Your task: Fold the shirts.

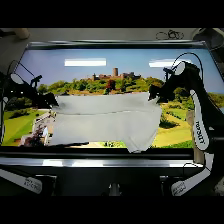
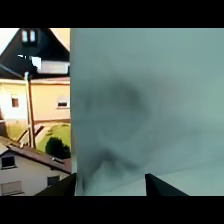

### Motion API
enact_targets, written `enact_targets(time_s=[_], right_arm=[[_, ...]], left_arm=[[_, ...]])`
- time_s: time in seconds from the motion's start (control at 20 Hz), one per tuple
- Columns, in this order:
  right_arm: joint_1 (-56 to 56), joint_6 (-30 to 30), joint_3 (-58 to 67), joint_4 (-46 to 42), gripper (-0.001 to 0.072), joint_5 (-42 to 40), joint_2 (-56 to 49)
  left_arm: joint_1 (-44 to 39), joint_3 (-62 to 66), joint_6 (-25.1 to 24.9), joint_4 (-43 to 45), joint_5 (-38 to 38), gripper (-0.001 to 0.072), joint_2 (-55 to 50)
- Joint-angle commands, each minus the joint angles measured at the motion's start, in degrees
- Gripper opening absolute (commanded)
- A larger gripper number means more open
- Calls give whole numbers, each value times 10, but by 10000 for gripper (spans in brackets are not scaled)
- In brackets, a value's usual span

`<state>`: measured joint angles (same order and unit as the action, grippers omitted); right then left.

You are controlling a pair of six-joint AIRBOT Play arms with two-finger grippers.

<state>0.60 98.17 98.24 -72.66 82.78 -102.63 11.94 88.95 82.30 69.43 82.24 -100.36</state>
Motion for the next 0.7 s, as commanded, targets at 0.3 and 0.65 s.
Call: enact_targets(time_s=[0.3,0.65], right_arm=[[65,-52,-289,-38,421,14,191],[65,-76,-396,-30,421,-29,237]], left_arm=[[71,-330,-30,15,-34,531,198],[73,-469,-48,-9,-90,530,233]])
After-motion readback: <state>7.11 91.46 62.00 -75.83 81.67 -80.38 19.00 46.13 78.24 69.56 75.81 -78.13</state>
